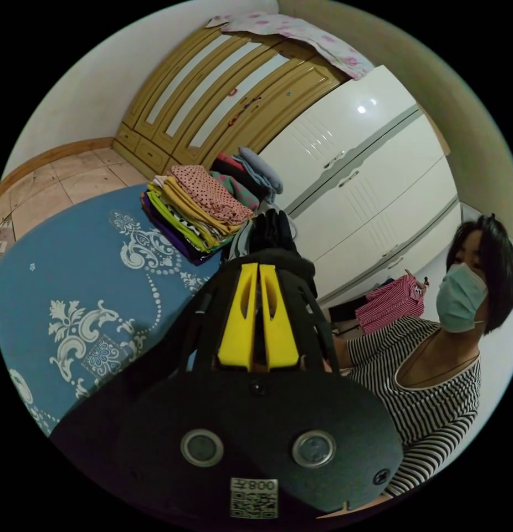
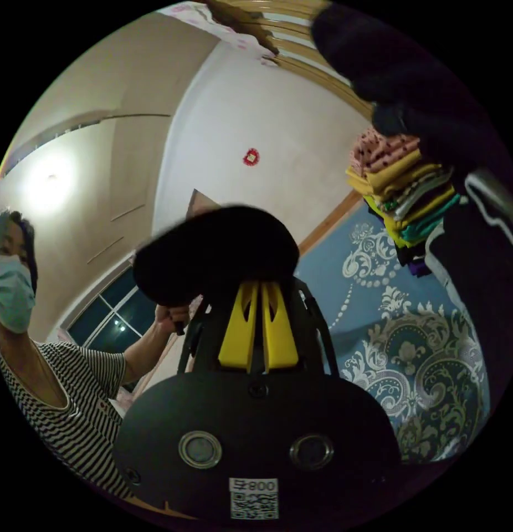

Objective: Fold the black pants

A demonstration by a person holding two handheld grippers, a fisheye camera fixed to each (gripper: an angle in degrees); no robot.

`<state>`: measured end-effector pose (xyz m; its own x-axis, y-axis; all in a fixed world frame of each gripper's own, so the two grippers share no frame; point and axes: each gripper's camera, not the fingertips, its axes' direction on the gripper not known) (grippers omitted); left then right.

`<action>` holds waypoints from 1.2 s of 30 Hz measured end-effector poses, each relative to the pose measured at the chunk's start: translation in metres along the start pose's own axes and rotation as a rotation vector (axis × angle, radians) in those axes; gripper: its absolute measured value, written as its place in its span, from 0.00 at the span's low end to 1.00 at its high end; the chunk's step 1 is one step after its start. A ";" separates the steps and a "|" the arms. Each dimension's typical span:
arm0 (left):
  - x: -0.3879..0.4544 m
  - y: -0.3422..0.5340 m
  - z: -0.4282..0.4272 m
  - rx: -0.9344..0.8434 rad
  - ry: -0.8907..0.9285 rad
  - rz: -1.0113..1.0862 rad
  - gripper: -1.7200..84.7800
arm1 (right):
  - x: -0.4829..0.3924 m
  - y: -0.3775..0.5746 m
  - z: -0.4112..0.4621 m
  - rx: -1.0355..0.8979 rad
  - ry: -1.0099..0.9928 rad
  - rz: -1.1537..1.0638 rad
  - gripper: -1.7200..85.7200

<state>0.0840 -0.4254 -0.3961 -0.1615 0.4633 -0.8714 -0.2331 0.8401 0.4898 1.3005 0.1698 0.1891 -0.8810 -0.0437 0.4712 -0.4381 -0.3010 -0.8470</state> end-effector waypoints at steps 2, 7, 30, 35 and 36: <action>0.005 0.001 -0.006 0.007 0.013 0.013 0.02 | -0.017 -0.010 -0.006 0.022 -0.070 -0.057 0.03; 0.010 0.006 -0.016 0.028 0.047 0.030 0.03 | -0.049 -0.025 -0.009 0.056 -0.099 -0.157 0.02; -0.080 0.259 -0.076 -0.350 -0.518 -0.337 0.14 | 0.272 -0.080 0.258 -0.555 0.683 0.007 0.09; -0.074 0.318 -0.105 -0.378 -0.763 -0.313 0.07 | 0.353 -0.090 0.307 -0.545 0.755 0.039 0.10; -0.075 0.329 -0.115 -0.375 -0.749 -0.334 0.06 | 0.362 -0.090 0.312 -0.552 0.768 0.039 0.10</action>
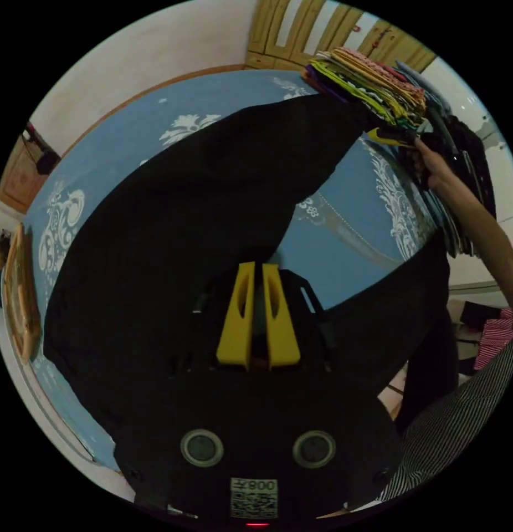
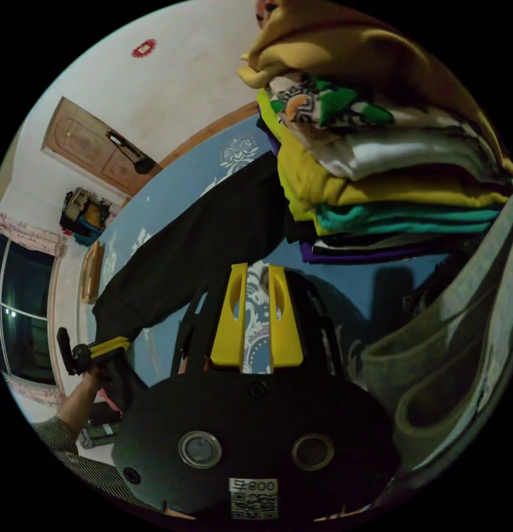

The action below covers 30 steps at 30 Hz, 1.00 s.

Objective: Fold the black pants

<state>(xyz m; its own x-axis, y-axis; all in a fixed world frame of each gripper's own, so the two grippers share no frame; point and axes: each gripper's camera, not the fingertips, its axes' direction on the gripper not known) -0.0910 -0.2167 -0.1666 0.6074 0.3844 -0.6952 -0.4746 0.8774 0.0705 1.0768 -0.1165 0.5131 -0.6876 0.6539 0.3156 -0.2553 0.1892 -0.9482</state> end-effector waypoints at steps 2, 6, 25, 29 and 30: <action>-0.016 0.019 -0.004 -0.011 0.039 -0.027 0.05 | 0.010 -0.015 0.038 -0.049 0.025 -0.011 0.09; -0.049 0.080 -0.021 0.030 0.126 -0.029 0.04 | 0.022 -0.022 0.087 -0.046 0.055 -0.084 0.08; -0.297 0.534 -0.133 0.380 0.015 -0.994 0.15 | -0.025 0.060 0.433 -0.275 -0.225 -0.688 0.09; -0.345 0.625 -0.122 0.423 0.187 -1.152 0.16 | -0.060 0.048 0.538 -0.319 -0.241 -0.812 0.10; -0.357 0.642 -0.117 0.438 0.238 -1.164 0.17 | -0.065 0.044 0.553 -0.324 -0.237 -0.829 0.11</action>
<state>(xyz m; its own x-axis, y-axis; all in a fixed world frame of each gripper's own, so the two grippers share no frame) -0.6873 0.1761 0.0433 0.3720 -0.6971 -0.6130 0.5393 0.6998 -0.4685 0.7341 -0.5562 0.4711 -0.5003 0.0570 0.8640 -0.5501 0.7496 -0.3680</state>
